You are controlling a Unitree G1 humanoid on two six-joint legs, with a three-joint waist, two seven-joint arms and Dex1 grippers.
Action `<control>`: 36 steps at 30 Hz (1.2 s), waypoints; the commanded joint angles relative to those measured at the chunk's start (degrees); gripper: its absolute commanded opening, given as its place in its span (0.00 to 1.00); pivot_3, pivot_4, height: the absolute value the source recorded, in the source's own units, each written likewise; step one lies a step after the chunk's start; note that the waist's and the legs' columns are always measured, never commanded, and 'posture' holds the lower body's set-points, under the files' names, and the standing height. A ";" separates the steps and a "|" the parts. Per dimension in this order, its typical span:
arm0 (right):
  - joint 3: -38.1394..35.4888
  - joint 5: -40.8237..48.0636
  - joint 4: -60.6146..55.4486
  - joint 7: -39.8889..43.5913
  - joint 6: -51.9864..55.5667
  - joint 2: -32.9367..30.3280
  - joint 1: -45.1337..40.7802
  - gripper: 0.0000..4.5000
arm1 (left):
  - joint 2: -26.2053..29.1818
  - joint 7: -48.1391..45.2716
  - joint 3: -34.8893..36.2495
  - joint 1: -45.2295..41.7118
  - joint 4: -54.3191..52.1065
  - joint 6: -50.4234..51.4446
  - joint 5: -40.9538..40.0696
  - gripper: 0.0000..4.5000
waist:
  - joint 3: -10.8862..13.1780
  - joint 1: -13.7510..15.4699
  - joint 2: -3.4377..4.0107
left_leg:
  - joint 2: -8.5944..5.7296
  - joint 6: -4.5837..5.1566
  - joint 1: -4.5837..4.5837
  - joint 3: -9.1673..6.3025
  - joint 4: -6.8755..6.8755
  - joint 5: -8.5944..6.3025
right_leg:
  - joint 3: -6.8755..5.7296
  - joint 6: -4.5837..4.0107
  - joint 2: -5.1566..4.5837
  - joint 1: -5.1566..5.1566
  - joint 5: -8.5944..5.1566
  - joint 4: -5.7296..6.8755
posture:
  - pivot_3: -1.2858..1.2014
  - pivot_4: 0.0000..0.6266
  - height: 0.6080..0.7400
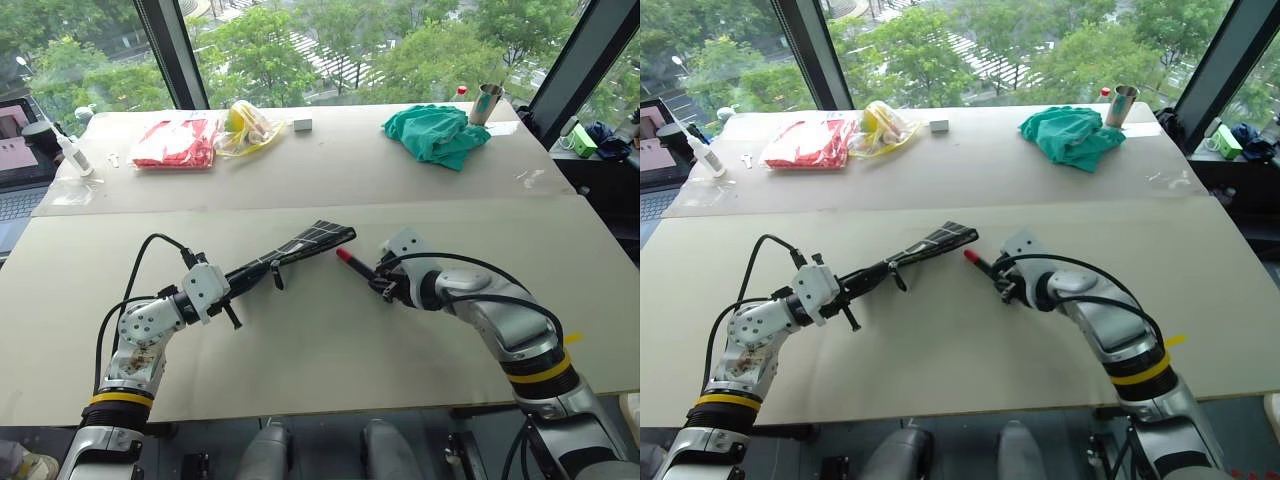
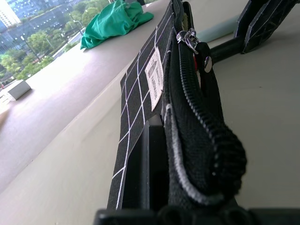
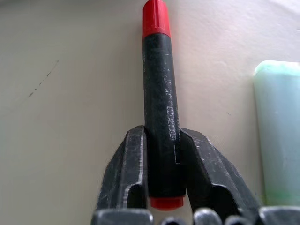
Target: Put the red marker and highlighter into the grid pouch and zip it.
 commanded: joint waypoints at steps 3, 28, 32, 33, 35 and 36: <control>-1.69 0.59 -2.21 1.35 0.34 -1.00 0.79 0.12 | 0.33 0.14 1.47 -1.35 -0.47 -0.22 -1.01 0.00 | 0.00 0.01 0.00 | 0.00 0.00 -0.01 0.00 0.00 0.00 | 0.00 0.00 0.00 0.00 0.00 0.00 | 0.52 0.24 1.00; 4.43 -10.20 -4.96 26.42 -26.29 -20.85 -14.17 0.12 | -0.88 -0.60 0.88 -1.83 0.36 -0.51 -0.59 0.00 | 0.04 -0.19 0.03 | 0.03 0.06 -0.09 0.13 0.02 -0.03 | 0.01 0.01 0.00 -0.05 0.00 -0.11 | 0.52 0.24 1.00; 7.38 -15.36 -3.12 26.23 -28.91 -19.69 -15.26 0.12 | -0.94 -0.66 0.99 -1.86 0.32 -0.50 -0.61 0.00 | 0.04 0.07 0.03 | 0.02 0.05 -0.11 0.10 0.02 -0.03 | -0.01 0.00 -0.01 -0.07 0.00 -0.11 | 0.52 0.24 1.00; 7.73 -16.32 -2.74 26.32 -29.51 -19.62 -15.35 0.12 | -0.95 -0.66 1.00 -1.87 0.30 -0.50 -0.60 0.00 | 0.04 0.19 0.03 | 0.01 0.04 -0.12 0.10 0.02 -0.02 | -0.01 0.01 -0.02 -0.07 0.00 -0.12 | 0.52 0.24 1.00; 8.27 -17.90 -2.27 27.07 -31.01 -19.69 -15.56 0.12 | -0.96 -0.73 0.98 -1.84 0.24 -0.51 -0.58 0.00 | 0.04 0.24 0.03 | -0.01 0.03 -0.13 0.10 0.02 -0.02 | -0.01 0.01 -0.04 -0.07 0.00 -0.13 | 0.52 0.24 1.00; 8.63 -18.93 -2.11 27.48 -31.95 -19.89 -15.69 0.12 | -0.98 -0.75 0.95 -1.86 0.27 -0.50 -0.57 0.00 | 0.04 0.22 0.03 | -0.01 0.03 -0.12 0.10 0.02 -0.02 | -0.01 0.01 -0.03 -0.07 0.00 -0.13 | 0.52 0.24 1.00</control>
